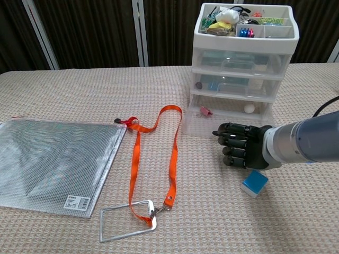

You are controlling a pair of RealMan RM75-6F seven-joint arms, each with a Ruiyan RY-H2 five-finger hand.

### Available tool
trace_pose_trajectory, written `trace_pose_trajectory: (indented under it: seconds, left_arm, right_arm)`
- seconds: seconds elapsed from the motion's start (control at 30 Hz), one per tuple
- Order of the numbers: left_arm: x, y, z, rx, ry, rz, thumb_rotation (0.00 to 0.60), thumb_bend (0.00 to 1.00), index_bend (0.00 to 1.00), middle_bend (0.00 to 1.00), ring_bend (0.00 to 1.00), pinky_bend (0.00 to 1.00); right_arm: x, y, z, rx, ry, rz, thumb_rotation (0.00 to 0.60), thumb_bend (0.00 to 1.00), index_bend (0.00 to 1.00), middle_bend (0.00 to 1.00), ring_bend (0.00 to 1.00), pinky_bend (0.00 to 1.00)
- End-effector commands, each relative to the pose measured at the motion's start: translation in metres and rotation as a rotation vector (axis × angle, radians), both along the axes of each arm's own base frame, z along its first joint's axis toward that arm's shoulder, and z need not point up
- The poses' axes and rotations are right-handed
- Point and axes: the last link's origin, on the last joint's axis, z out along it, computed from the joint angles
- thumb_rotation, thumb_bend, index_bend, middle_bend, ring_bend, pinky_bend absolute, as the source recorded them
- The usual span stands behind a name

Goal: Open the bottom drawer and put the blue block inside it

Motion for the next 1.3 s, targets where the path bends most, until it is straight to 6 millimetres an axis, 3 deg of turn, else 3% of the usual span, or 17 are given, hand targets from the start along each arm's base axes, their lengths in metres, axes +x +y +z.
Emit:
trace_pose_trajectory:
  seconds: [0.03,0.33,0.6,0.7,1.0,1.3]
  left_arm:
    - [0.0,0.0,0.0,-0.002,-0.001,0.002,0.6,0.11,0.07,0.0,0.0,0.0]
    - [0.0,-0.001,0.0,-0.006,-0.007,-0.003,0.6,0.12,0.07,0.0,0.0,0.0]
    - [0.001,-0.002,0.002,0.007,-0.007,-0.018,0.6,0.12,0.07,0.0,0.0,0.0]
    - [0.0,-0.002,0.002,0.01,-0.005,-0.019,0.6,0.12,0.07,0.0,0.0,0.0]
    - [-0.001,-0.002,0.002,0.018,0.019,-0.02,0.6,0.12,0.07,0.0,0.0,0.0]
    - [0.0,-0.003,0.003,0.039,0.027,-0.036,0.6,0.12,0.07,0.0,0.0,0.0]
  right_arm:
    - [0.001,0.006,0.0,0.016,-0.008,0.017,0.6,0.44,0.22,0.77,0.83,0.79]
    - [0.009,0.021,0.01,0.034,0.005,0.145,0.6,0.3,0.16,0.76,0.83,0.79]
    - [0.018,0.037,0.036,-0.029,0.072,0.318,0.6,0.25,0.16,0.76,0.83,0.79]
    - [0.017,0.043,0.045,-0.04,0.128,0.384,0.6,0.19,0.16,0.76,0.83,0.79]
    - [-0.013,0.069,0.069,-0.06,0.638,0.789,0.6,0.06,0.18,0.76,0.83,0.79]
    - [-0.041,0.084,0.066,-0.141,1.096,1.042,0.6,0.03,0.24,0.77,0.83,0.79]
